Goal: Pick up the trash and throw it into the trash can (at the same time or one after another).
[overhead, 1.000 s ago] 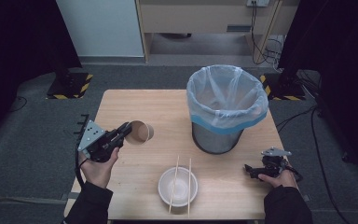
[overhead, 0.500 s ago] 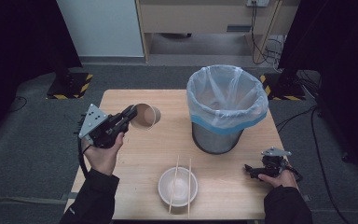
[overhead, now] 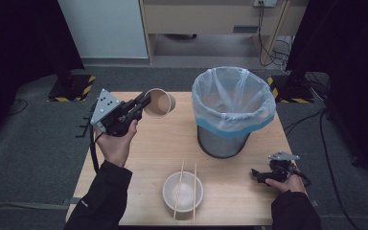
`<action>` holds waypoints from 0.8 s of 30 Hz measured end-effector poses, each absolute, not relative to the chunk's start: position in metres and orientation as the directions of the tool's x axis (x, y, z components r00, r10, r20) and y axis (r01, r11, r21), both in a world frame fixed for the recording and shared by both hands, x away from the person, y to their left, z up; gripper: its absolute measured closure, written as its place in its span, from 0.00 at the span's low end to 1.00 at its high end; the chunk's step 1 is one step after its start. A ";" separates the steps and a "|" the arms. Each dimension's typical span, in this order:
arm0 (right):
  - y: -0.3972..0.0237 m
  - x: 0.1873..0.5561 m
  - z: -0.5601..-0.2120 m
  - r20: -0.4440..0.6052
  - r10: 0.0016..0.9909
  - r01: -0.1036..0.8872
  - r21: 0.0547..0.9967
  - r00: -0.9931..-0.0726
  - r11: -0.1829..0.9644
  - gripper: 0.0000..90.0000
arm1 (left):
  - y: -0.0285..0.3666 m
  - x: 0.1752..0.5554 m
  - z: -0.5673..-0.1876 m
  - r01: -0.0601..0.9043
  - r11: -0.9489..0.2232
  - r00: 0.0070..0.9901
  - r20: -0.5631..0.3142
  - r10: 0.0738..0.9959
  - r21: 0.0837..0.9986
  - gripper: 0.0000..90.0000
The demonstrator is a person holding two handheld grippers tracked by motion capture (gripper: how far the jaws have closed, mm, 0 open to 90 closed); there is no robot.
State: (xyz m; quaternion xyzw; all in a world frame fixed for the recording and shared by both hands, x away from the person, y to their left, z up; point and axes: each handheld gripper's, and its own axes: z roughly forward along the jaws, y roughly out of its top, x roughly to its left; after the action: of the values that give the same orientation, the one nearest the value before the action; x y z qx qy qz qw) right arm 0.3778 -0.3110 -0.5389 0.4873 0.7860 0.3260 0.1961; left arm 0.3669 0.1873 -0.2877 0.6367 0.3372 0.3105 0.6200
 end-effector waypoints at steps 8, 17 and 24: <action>-0.311 0.378 -0.539 0.008 0.894 0.637 0.704 -0.448 0.313 0.01 | 0.168 0.376 -0.273 0.016 -0.004 0.600 -0.006 0.800 1.000 0.93; -0.311 0.378 -0.539 0.010 0.894 0.638 0.704 -0.448 0.312 0.01 | 0.146 0.386 -0.254 -0.011 0.003 0.623 0.004 0.782 1.000 0.93; -0.311 0.378 -0.539 0.011 0.895 0.638 0.704 -0.447 0.310 0.01 | 0.125 0.392 -0.244 -0.027 -0.006 0.643 0.022 0.765 1.000 0.93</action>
State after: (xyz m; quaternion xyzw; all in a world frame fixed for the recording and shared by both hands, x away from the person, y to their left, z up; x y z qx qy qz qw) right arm 0.3778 -0.3108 -0.5389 0.4880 0.7853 0.3266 0.1962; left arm 0.3921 0.1251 -0.2445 0.6388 0.2892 0.3080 0.6430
